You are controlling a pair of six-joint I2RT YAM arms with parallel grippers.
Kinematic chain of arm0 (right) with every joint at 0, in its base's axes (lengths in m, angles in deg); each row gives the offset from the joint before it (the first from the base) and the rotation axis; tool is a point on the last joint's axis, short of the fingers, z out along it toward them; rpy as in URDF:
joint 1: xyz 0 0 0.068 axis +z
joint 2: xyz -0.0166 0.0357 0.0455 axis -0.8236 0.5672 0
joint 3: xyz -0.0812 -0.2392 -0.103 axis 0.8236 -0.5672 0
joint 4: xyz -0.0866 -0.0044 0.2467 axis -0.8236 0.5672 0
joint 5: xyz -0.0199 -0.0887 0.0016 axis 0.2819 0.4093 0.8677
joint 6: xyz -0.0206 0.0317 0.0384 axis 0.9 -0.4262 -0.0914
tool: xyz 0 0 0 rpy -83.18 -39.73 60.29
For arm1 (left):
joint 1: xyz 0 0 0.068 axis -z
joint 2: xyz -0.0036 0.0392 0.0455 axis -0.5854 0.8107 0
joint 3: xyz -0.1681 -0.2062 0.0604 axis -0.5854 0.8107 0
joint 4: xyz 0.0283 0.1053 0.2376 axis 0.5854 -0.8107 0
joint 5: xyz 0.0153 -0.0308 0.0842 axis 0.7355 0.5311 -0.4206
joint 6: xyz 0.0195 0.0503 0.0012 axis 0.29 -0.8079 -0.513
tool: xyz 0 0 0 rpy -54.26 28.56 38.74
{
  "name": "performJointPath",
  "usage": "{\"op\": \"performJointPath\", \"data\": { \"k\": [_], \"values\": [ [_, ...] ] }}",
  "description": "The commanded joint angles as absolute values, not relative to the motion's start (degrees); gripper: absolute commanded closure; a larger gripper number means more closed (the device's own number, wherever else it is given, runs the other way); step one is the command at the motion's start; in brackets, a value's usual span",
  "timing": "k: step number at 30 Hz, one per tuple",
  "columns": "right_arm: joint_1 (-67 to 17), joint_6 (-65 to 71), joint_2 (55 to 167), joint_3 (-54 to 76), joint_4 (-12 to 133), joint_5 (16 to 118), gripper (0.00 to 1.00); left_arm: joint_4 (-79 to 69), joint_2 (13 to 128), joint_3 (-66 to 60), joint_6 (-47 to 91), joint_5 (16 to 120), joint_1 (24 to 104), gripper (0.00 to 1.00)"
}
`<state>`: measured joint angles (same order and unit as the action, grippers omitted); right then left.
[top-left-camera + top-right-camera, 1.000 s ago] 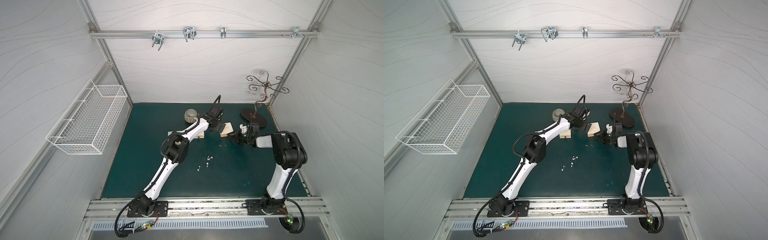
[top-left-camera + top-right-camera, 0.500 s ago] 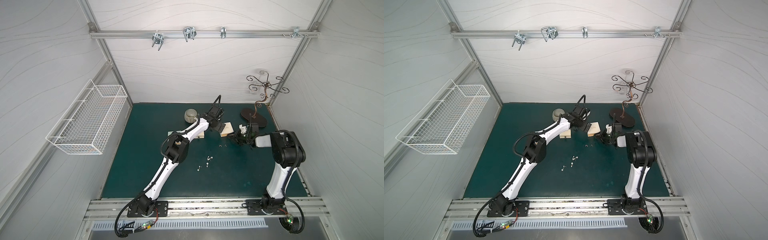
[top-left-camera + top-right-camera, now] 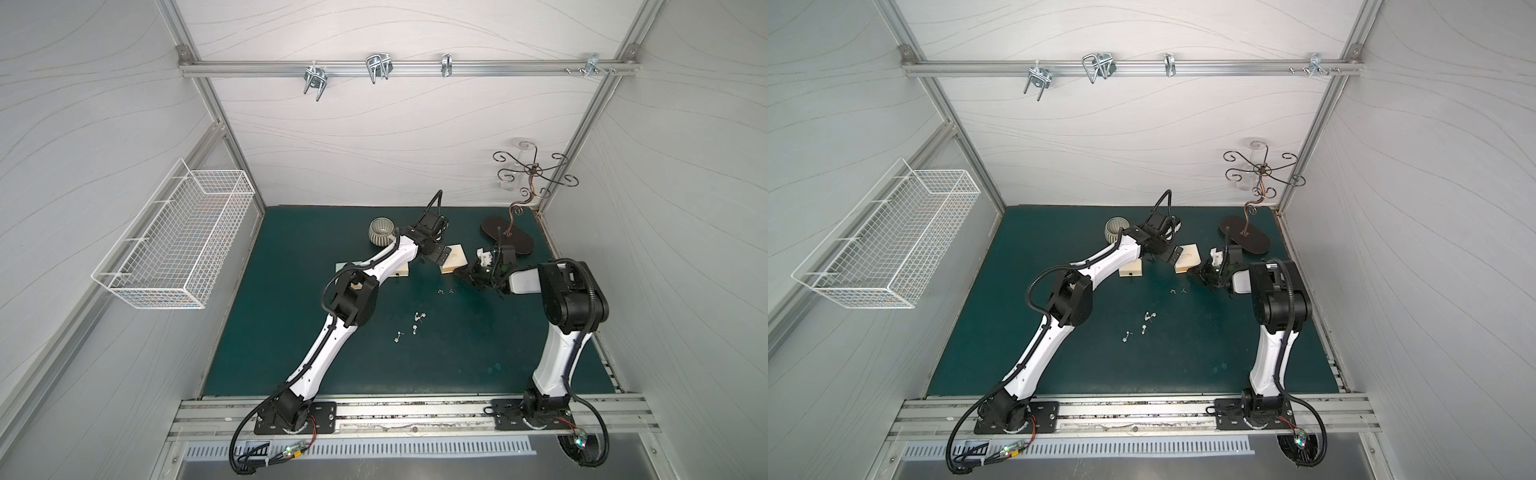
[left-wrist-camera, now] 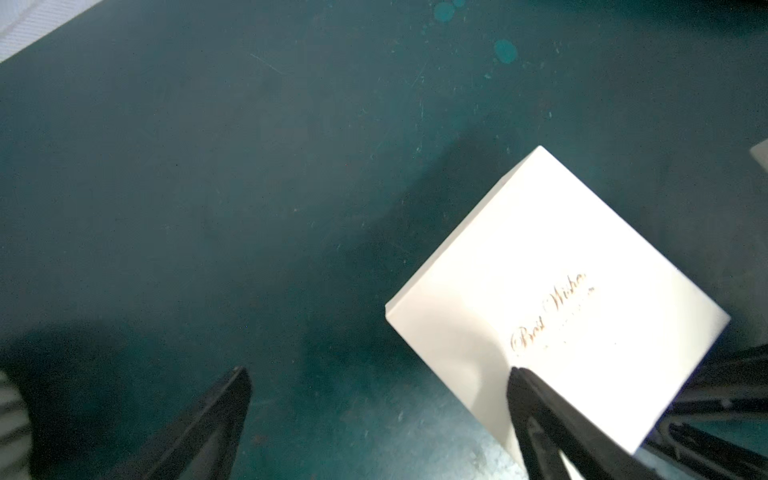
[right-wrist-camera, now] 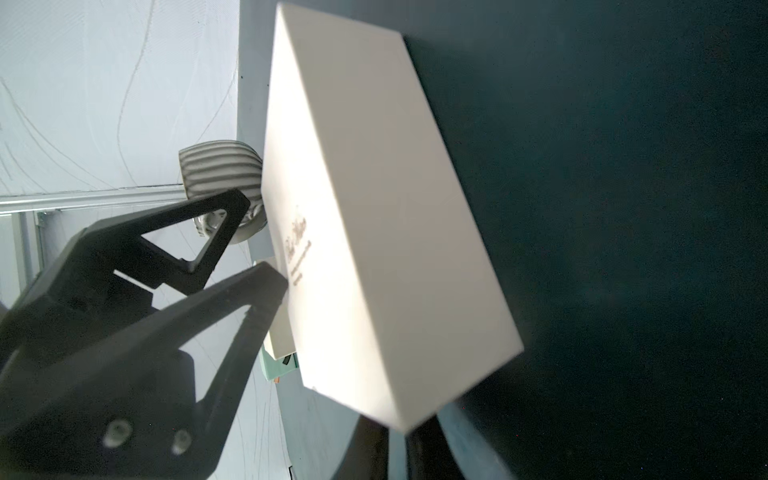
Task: Place the earrings into the drawer-style jewelry box
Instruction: Open the drawer in the jewelry box.
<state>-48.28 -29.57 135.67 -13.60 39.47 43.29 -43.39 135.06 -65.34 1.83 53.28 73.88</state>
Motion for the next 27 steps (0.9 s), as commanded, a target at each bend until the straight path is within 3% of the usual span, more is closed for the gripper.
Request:
{"op": "performJointPath", "data": {
  "k": [1,27],
  "values": [
    [-47.9,-30.5,136.7,-12.2,38.9,42.5,0.98,-45.4,136.6,-66.9,-0.1,51.8,74.1,0.01],
    [-48.1,-27.7,131.0,-17.4,42.9,41.0,1.00,-46.0,137.6,-66.1,1.3,49.1,74.1,0.01]
  ]
}}
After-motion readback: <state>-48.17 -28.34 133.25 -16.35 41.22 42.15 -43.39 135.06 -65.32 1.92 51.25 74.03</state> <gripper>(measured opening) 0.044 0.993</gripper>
